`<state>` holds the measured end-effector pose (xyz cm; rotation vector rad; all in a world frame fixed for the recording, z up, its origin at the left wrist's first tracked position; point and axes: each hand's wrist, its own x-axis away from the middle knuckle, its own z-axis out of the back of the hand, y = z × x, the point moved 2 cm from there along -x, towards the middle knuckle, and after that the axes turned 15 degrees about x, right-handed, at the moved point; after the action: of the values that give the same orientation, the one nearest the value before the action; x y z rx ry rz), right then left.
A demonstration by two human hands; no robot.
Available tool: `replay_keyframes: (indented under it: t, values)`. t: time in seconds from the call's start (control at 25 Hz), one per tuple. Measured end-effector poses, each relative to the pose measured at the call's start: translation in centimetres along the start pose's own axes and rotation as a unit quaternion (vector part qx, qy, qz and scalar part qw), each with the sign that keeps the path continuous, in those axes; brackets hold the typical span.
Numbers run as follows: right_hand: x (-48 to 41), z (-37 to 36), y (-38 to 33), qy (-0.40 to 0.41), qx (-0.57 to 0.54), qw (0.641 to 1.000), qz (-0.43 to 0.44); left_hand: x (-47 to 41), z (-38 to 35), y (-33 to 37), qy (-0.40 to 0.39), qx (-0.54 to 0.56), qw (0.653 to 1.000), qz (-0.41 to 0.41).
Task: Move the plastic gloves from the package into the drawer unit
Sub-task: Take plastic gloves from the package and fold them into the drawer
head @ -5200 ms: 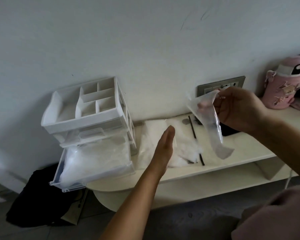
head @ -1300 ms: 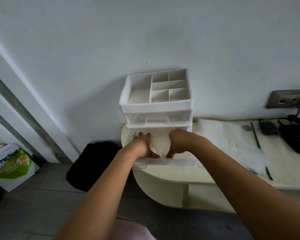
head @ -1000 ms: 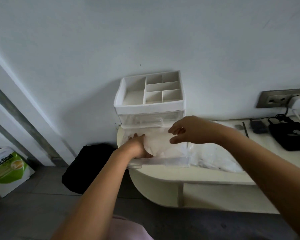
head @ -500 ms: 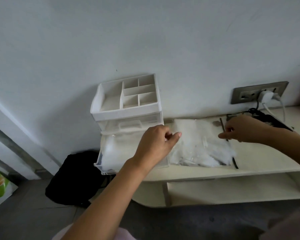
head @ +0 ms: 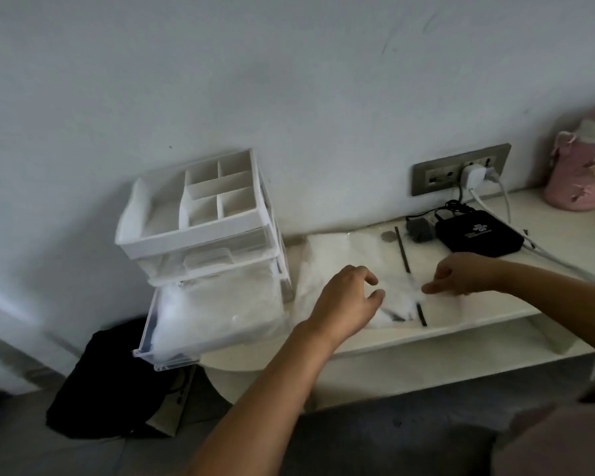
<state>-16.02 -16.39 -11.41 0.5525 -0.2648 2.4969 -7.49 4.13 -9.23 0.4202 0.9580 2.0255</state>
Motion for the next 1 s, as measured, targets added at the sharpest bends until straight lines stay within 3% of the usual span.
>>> replay_keyframes:
  t: [0.24,0.52,0.6,0.68,0.8,1.0]
  values:
    - [-0.2,-0.6,-0.2,0.050,-0.031,0.997,0.052,-1.3,-4.3,-4.5,-0.097,-0.117,0.985,0.086]
    - [-0.5,-0.8,-0.9,0.076,-0.090,0.990,0.071,-1.6,-6.4,-6.6,-0.044,-0.140,0.988,0.051]
    - [-0.6,-0.6,-1.1,0.052,-0.133,0.986,0.084,-1.5,-6.6,-6.8,-0.013,-0.137,0.990,0.039]
    - [-0.9,-0.8,-1.4,0.003,-0.239,0.966,0.095,-1.2,-6.9,-6.9,0.027,-0.134,0.991,0.018]
    - [-0.8,-1.2,-1.8,-0.052,-0.438,0.894,0.071,-1.0,-7.2,-6.8,0.058,-0.128,0.990,0.001]
    - [-1.4,-1.6,-2.3,0.023,-0.298,0.951,0.074,-0.9,-7.4,-6.9,0.084,-0.123,0.989,-0.010]
